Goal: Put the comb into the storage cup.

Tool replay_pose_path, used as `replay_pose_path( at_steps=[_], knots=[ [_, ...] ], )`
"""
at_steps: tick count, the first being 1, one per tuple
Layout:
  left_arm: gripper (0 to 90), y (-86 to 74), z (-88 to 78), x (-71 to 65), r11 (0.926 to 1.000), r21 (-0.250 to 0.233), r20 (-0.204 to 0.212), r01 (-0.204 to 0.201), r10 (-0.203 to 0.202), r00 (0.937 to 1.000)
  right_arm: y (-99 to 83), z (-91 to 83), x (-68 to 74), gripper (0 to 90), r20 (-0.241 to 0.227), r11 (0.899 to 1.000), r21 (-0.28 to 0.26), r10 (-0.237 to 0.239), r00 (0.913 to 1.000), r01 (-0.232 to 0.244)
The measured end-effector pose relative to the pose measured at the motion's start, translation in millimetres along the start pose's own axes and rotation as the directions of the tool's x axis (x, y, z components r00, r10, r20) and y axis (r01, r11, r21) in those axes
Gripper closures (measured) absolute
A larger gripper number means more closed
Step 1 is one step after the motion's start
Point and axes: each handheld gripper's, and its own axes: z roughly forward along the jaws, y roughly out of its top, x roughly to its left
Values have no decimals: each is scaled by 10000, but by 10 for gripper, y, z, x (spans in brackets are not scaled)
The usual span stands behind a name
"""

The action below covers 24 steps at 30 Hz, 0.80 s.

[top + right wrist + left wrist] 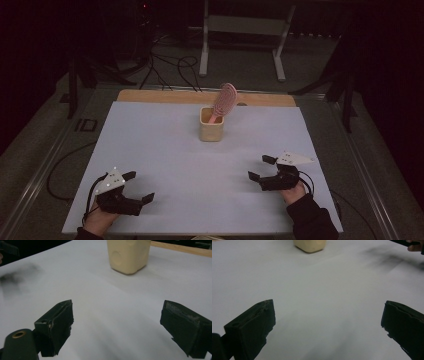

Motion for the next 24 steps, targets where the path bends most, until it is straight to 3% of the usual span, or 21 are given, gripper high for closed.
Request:
replay_pose_path(
  at_steps=[6,13,24],
  knots=[
    [2,-8,3,-2,10000,39,-12,31,-31,10000,-105,-97,-19,112,32,9998,-72,176,9998,-175],
    [2,-10,12,-2,10000,35,14,29,-29,10000,-207,-206,17,112,504,9999,-40,-92,9987,94],
    [2,-9,7,-1,10000,31,-5,21,-21,10000,-319,-328,54,110,778,9999,122,-86,9969,77]
  ],
)
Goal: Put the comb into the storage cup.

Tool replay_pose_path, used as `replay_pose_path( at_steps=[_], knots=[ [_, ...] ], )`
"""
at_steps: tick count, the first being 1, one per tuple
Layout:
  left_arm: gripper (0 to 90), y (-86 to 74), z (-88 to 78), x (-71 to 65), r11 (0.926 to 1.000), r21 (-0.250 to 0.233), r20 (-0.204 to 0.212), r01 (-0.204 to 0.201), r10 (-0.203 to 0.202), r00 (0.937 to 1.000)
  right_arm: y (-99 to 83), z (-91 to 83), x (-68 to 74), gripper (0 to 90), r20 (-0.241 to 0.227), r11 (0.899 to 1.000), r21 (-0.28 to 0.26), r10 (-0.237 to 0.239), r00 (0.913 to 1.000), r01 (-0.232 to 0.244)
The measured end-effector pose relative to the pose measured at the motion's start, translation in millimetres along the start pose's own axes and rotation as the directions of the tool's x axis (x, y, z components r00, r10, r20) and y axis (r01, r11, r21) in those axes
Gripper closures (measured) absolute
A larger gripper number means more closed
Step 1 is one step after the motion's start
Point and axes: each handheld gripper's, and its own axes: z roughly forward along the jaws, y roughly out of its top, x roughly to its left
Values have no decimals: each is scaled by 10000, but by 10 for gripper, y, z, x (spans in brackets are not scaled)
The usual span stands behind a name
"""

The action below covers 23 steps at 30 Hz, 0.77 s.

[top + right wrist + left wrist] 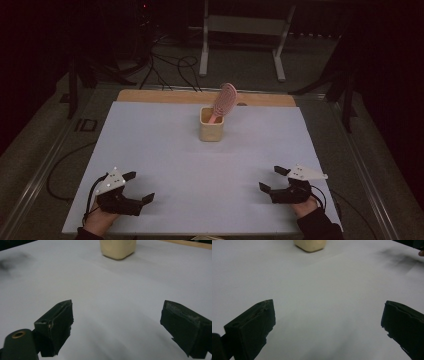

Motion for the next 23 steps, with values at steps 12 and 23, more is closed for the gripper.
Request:
replay_pose_path(
  at_steps=[12,23],
  knots=[
    [1,3,18,-4,10000,66,14,-30,30,10000,-72,-31,10,110,152,9998,56,171,9997,-172],
    [1,2,18,-12,10000,70,15,-30,30,10000,-61,16,16,111,244,9998,206,69,9997,-74]
  ],
)
